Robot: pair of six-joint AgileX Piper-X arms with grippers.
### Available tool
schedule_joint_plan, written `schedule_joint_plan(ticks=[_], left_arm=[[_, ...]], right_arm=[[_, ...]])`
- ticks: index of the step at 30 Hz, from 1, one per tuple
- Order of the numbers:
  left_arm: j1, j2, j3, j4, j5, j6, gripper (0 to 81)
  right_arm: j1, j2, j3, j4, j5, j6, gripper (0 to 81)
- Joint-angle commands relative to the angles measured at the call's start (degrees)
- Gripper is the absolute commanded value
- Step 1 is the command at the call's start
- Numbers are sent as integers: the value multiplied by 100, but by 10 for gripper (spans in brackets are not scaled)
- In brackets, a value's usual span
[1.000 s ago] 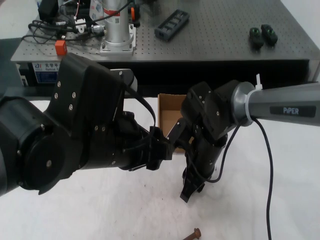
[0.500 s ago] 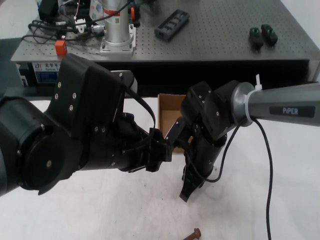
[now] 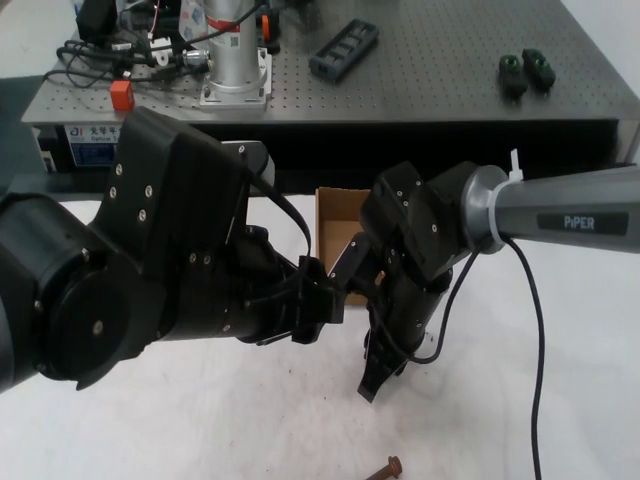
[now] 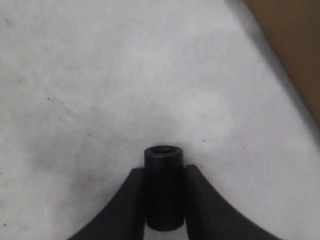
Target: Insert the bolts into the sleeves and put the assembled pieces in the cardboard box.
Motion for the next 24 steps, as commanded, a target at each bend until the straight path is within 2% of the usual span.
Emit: schedule_joint_plan(ticks=[1, 9, 12, 13, 15, 19, 22, 24], left_arm=[[-2, -59, -31, 15, -55, 37, 474], [-2, -59, -31, 68, -55, 52, 474], [-2, -59, -31, 283, 196, 388, 474], [-2, -47, -31, 341, 325, 489, 474], [-2, 3, -31, 447, 597, 631, 474], [-15, 239, -45, 479, 1231, 642, 440], [-97, 566, -92, 498, 1622, 949, 370], [-229, 900, -256, 586, 1714, 1175, 363]], right_arm=[[-6, 103, -28, -136, -4, 11, 138], [-6, 243, -28, -207, -29, 126, 121], [-28, 197, -28, -432, -53, 386, 11], [-47, 149, -28, -490, -53, 465, 39], [-96, -11, -28, -531, -103, 590, 39], [-309, -773, 197, -486, -103, 926, 39], [-636, -1601, 686, -426, -530, 1468, 39], [-857, -2229, 1084, -426, -703, 1763, 39]])
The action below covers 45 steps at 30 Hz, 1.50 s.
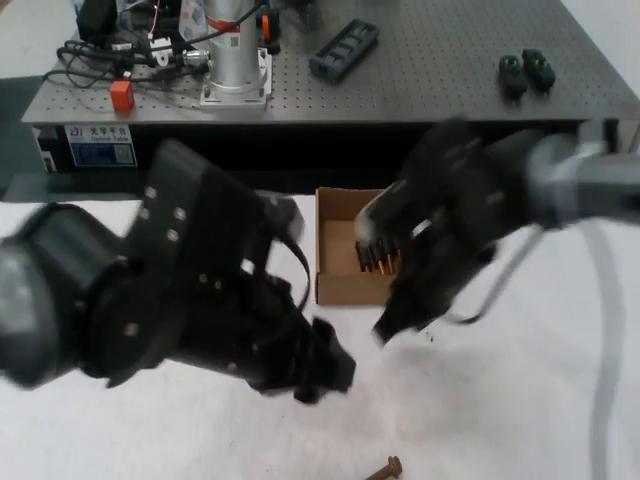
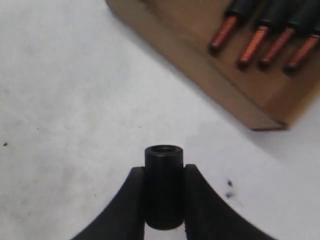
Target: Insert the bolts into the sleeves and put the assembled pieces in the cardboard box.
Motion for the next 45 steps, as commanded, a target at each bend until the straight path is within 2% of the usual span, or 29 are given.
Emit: schedule_joint_plan(ticks=[1, 4, 8, 15, 22, 30, 33, 38, 41, 43, 44, 45], left_arm=[[-75, 88, -105, 9, 106, 185, 363], [-303, 761, -645, 424, 45, 566, 363], [-550, 1656, -1648, 1634, -349, 1663, 363], [-673, 2850, -2818, 2609, -584, 1897, 363], [-774, 3217, -3122, 3150, -783, 2359, 361], [-1128, 3270, -3122, 2760, -840, 2635, 293], [-1210, 3374, -3122, 2703, -1275, 2722, 293], [-1214, 3489, -3122, 2892, -1580, 2751, 288], [-1214, 3488, -3122, 2857, -1704, 2816, 181], [-1214, 3488, -3122, 2800, -1684, 2820, 41], [-1214, 3488, -3133, 2791, -1684, 2820, 4], [-1214, 3473, -3149, 2811, -1699, 2820, 0]], right_arm=[[-327, -979, 515, 3, -303, 506, 39], [-646, -2063, 1115, 111, -415, 731, 39], [-1035, -3248, 1768, 402, -414, 854, 39], [-1457, -4553, 2357, 789, -414, 928, 39], [-1505, -4783, 2462, 886, -414, 925, 39], [-1505, -4783, 2462, 886, -414, 925, 39], [-1505, -4783, 2462, 886, -414, 925, 39], [-1505, -4783, 2462, 886, -414, 925, 39], [-1505, -4783, 2462, 886, -414, 925, 39], [-1505, -4783, 2462, 886, -414, 925, 39], [-1505, -4783, 2462, 886, -414, 925, 39], [-1505, -4783, 2462, 886, -414, 925, 39]])
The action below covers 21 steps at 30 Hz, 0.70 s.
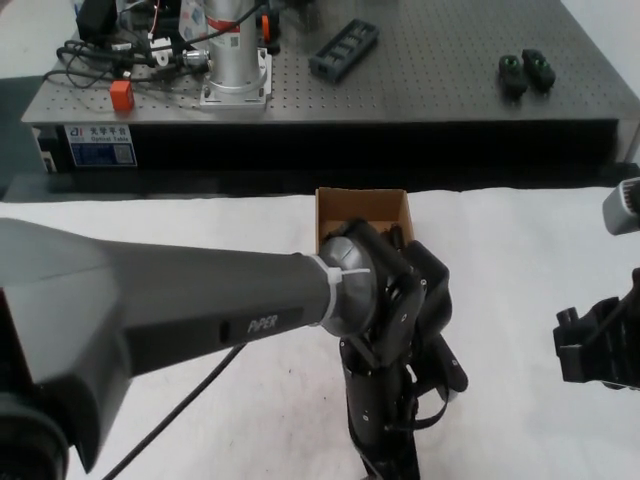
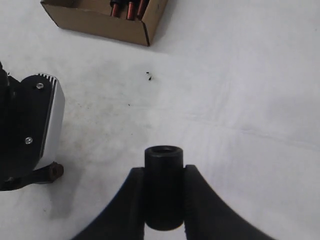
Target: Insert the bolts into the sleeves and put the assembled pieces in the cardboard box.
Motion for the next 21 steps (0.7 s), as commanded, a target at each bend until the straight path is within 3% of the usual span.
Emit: schedule_joint_plan(ticks=[1, 5, 11, 16, 21], left_arm=[[1, 77, -78, 94, -290, 75, 0], [63, -414, -147, 7, -555, -591, 7], [578, -2031, 292, -1075, -288, -2265, 7], [953, -3729, 1775, -3273, 459, -3607, 7], [1173, -4980, 2951, -5173, 1065, -4581, 7]], right_arm=[[-31, -50, -7, -22, -59, 21, 39], [-17, -67, -7, 15, -291, 72, 39], [277, -582, 562, -512, -2027, 785, 39], [1105, -787, 1350, -2316, -3125, 2080, 39], [2053, -428, 1551, -4234, -3098, 2890, 39]])
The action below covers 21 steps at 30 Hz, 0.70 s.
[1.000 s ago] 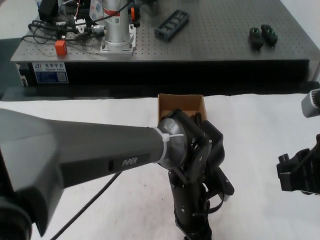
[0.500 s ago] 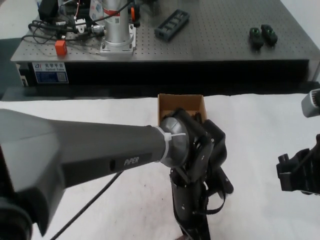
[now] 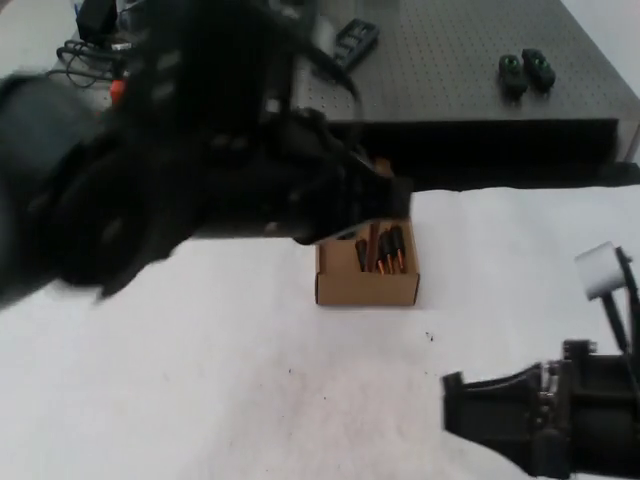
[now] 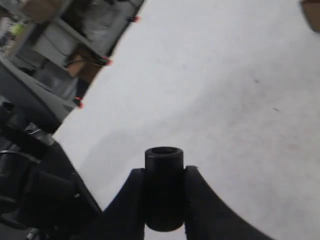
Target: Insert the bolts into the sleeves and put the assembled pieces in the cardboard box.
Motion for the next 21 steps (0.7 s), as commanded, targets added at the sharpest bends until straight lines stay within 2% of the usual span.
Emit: schedule_joint_plan(ticks=[1, 4, 7, 15, 21], left_arm=[[20, -194, 74, -458, 158, -237, 7], [31, -502, 228, -585, 215, -330, 7], [31, -588, 227, -547, 319, -330, 7], [31, -587, 227, -465, 318, -330, 7], [31, -587, 227, -468, 55, -316, 7]], right_arm=[[1035, 460, 117, -2387, -235, 952, 39], [1419, 907, -110, -3060, -235, 1089, 39], [1583, 1328, -460, -3196, -198, 1077, 39], [1602, 1571, -925, -3355, 156, 781, 39], [1602, 1571, -923, -3034, 347, 654, 39]])
